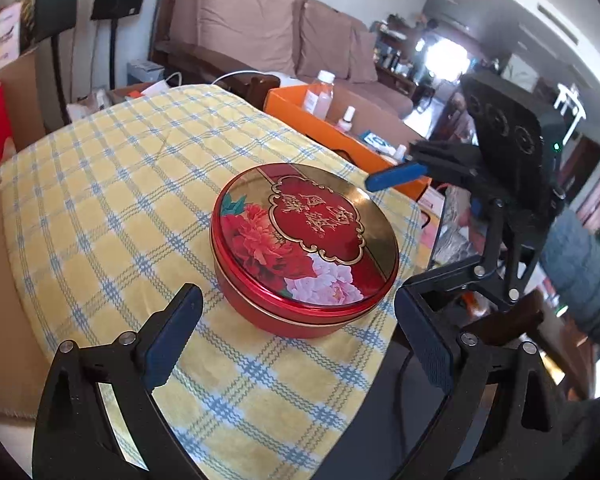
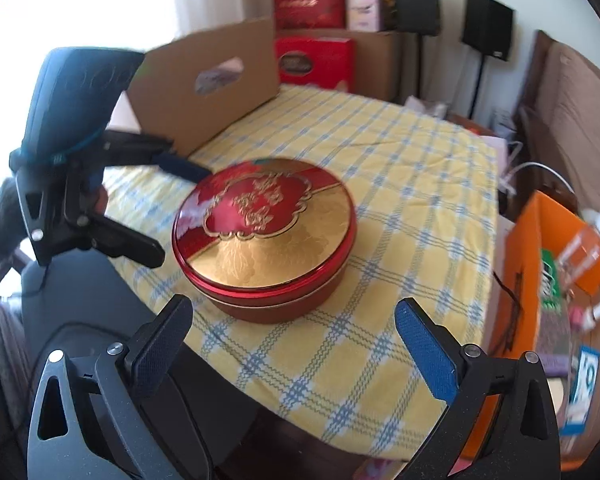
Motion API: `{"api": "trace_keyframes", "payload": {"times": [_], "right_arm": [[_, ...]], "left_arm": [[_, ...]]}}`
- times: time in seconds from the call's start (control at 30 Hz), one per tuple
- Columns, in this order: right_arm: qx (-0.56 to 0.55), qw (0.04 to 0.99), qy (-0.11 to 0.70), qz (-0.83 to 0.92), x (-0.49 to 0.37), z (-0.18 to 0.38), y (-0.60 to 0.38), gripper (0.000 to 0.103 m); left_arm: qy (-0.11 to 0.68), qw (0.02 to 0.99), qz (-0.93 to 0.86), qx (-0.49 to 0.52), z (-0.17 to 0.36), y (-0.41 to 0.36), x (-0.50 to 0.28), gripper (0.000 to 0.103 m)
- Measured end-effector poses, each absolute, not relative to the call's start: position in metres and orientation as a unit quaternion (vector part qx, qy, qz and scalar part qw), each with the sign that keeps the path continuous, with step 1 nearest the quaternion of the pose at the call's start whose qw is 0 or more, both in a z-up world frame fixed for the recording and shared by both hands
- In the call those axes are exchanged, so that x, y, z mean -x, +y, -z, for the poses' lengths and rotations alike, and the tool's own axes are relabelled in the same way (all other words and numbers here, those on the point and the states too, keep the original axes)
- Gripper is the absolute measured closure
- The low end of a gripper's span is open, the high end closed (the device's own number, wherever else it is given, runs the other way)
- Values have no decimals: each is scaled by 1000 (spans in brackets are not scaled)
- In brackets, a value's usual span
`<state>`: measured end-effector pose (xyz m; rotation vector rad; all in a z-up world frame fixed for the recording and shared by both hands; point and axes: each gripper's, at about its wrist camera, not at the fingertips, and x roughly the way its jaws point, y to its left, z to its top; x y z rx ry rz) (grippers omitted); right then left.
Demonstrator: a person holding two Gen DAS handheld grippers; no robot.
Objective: Organize objects
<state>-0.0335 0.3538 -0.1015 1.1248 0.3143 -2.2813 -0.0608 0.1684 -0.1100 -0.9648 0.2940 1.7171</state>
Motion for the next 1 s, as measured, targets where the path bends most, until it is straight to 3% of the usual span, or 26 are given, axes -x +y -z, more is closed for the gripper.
{"api": "trace_keyframes", "payload": {"times": [0.23, 0.47, 1.0], "right_arm": [[-422, 316, 172, 832, 46, 109, 342, 1], [-425, 344, 184, 817, 57, 118, 332, 1], [-405, 340, 159, 834, 60, 103, 327, 0]], "left_arm": [[174, 554, -719, 382, 111, 180, 54, 7], [148, 573, -703, 395, 118, 191, 64, 1], [113, 575, -721, 369, 92, 186, 62, 0]]}}
